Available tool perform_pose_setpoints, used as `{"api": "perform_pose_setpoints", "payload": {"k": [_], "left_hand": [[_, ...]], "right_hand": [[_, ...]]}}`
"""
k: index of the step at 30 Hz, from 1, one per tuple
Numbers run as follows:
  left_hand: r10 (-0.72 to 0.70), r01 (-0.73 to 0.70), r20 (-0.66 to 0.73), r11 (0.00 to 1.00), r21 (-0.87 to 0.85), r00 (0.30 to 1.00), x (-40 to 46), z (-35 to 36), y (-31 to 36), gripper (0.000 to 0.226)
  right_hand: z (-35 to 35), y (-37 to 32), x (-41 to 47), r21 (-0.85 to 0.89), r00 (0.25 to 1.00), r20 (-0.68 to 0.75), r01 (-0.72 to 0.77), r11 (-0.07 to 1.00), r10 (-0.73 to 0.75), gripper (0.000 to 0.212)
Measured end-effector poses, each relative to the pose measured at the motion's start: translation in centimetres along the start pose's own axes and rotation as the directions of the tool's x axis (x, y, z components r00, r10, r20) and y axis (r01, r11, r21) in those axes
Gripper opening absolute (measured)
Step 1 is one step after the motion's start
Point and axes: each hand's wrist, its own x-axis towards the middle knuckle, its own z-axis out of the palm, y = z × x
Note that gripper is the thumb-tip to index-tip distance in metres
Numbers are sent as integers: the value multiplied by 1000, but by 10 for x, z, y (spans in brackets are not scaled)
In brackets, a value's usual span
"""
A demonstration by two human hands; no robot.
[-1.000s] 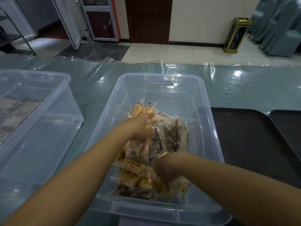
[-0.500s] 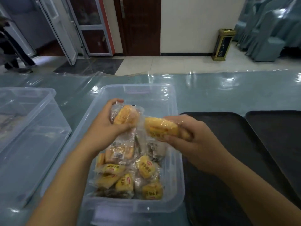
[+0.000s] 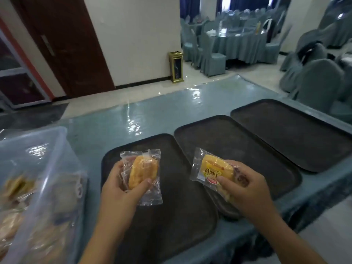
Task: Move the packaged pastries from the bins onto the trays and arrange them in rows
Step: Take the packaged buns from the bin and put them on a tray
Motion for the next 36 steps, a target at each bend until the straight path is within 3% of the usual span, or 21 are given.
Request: {"api": "perform_pose_setpoints", "payload": {"k": [8, 15, 19, 25, 36], "left_hand": [[14, -62, 366, 991, 120, 931, -5, 183, 2, 58], [-16, -83, 606, 987, 135, 796, 18, 330, -12, 74], [-43, -52, 662, 991, 122, 748, 37, 425, -24, 58], [-123, 54, 707, 991, 120, 696, 80, 543, -33, 56], [-158, -14, 744, 975, 220, 649, 131, 643, -49, 56]], "right_hand": [[-157, 49, -10, 46, 950, -276, -135, 990, 142, 28], [-248, 95, 12, 25, 872, -440, -226, 974, 214, 30], [-305, 119, 52, -13, 844, -488, -262, 965, 223, 31], [-378, 156, 130, -69, 821, -499, -355, 932, 276, 34], [-451, 221, 239, -216, 847, -443, -419, 882, 293, 34]]}}
